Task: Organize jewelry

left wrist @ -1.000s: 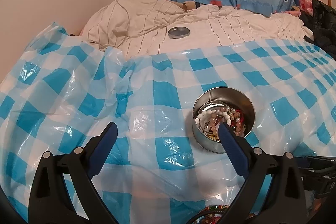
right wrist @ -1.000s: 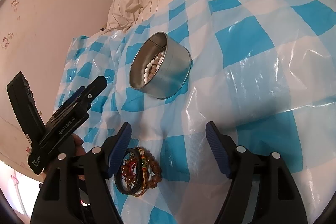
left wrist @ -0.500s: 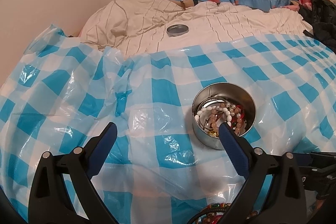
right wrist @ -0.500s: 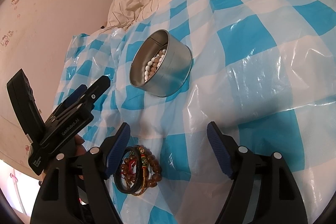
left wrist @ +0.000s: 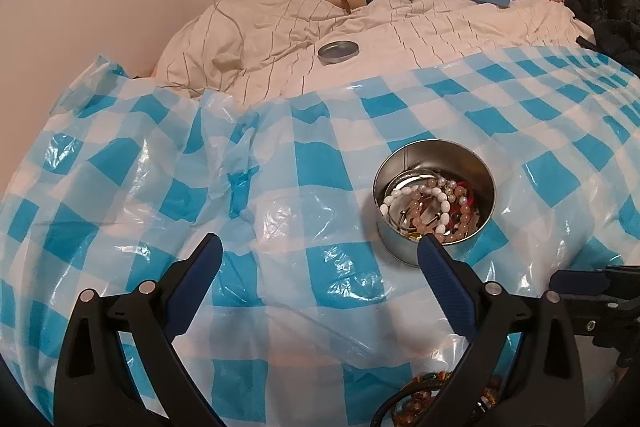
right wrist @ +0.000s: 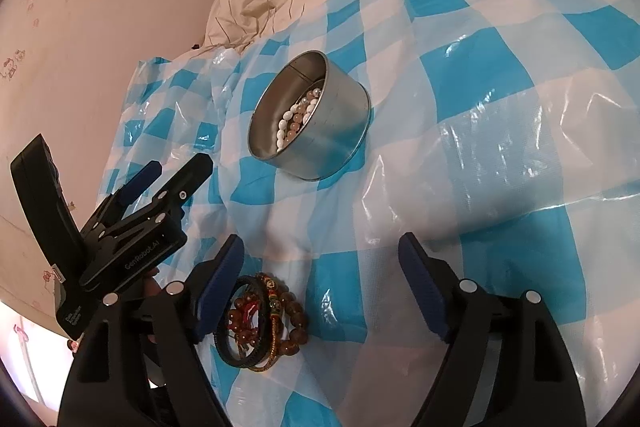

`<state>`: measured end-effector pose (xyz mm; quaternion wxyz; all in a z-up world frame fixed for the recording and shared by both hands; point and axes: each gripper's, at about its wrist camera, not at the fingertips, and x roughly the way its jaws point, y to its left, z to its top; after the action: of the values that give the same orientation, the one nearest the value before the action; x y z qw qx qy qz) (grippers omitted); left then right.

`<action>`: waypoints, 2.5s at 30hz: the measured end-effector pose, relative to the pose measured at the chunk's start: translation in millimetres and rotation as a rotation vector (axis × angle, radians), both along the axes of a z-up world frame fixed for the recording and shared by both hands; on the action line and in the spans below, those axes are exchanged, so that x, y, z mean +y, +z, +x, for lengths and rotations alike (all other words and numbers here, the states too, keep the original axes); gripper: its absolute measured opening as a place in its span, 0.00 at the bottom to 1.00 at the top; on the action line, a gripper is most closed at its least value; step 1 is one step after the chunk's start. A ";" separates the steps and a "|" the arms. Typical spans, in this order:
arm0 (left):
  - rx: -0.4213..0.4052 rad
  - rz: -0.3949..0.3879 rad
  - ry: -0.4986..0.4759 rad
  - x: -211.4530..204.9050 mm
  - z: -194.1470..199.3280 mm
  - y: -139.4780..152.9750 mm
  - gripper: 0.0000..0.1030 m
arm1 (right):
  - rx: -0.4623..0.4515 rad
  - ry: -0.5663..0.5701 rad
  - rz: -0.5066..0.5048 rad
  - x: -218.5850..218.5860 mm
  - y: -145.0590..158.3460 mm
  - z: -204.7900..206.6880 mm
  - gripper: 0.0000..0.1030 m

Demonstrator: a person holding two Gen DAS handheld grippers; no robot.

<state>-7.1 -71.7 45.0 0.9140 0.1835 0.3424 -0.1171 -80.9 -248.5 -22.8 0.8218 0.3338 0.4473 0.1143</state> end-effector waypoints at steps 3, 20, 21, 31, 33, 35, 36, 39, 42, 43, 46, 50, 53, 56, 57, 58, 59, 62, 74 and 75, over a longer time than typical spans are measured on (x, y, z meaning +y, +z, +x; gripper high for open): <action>0.000 -0.002 0.000 -0.3 -0.4 -0.2 0.91 | 0.000 0.001 -0.001 0.1 0.1 0.0 0.75; 0.010 0.039 -0.032 -7.5 -10.5 -4.8 0.92 | -0.002 0.024 -0.020 9.1 7.1 -3.1 0.77; 0.011 0.043 -0.034 -7.0 -11.6 -5.0 0.92 | -0.006 0.027 -0.026 10.3 8.4 -3.8 0.77; 0.078 0.001 -0.040 10.2 -20.0 -11.3 0.92 | -0.055 0.003 -0.257 26.3 25.1 -10.5 0.82; 0.095 -0.027 -0.029 14.5 -16.9 -11.0 0.92 | -0.064 -0.005 -0.307 27.8 27.6 -10.9 0.82; 0.118 -0.063 -0.016 18.7 -12.8 -11.5 0.92 | -0.074 -0.006 -0.352 28.9 29.2 -11.5 0.82; 0.126 -0.073 -0.012 19.8 -11.2 -12.2 0.92 | -0.080 -0.006 -0.373 29.4 30.1 -11.7 0.83; 0.152 -0.097 0.001 20.8 -6.6 -15.8 0.92 | -0.096 -0.005 -0.426 31.2 32.8 -12.2 0.85; 0.163 -0.106 0.002 18.8 -3.8 -18.4 0.92 | -0.108 -0.005 -0.461 32.5 35.2 -13.4 0.86; 0.167 -0.108 0.001 17.5 -2.9 -19.2 0.92 | -0.111 -0.005 -0.470 32.6 35.8 -12.9 0.86; 0.176 -0.105 0.001 14.7 -1.1 -22.0 0.92 | -0.117 -0.008 -0.482 31.8 37.1 -13.0 0.87; 0.182 -0.103 0.003 11.8 0.1 -23.9 0.92 | -0.114 -0.013 -0.483 30.2 37.0 -13.5 0.88; 0.186 -0.105 0.004 9.4 1.4 -24.7 0.92 | -0.114 -0.015 -0.483 30.5 37.4 -13.7 0.88; 0.190 -0.111 0.009 8.2 2.9 -25.4 0.92 | -0.115 -0.013 -0.486 30.1 37.4 -13.5 0.89; 0.191 -0.112 0.010 7.7 3.1 -25.8 0.92 | -0.116 -0.013 -0.486 30.1 37.4 -13.5 0.89; 0.193 -0.112 0.012 6.9 3.4 -26.3 0.92 | -0.117 -0.013 -0.489 30.2 37.6 -13.9 0.89; 0.194 -0.111 0.013 6.0 3.9 -26.8 0.92 | -0.118 -0.014 -0.490 30.0 38.0 -14.2 0.89; 0.195 -0.111 0.016 4.1 5.2 -27.6 0.92 | -0.119 -0.014 -0.491 29.5 38.2 -14.4 0.90; 0.198 -0.103 0.013 0.8 5.7 -29.9 0.92 | -0.123 -0.015 -0.494 30.2 39.1 -15.0 0.91; 0.198 -0.102 0.013 0.9 5.7 -29.9 0.92 | -0.123 -0.015 -0.495 30.4 39.0 -15.1 0.91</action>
<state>-1.3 -70.7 15.1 0.8846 0.1220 0.4258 -0.1461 -95.9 -218.1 16.2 0.9050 0.1182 0.4084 0.0154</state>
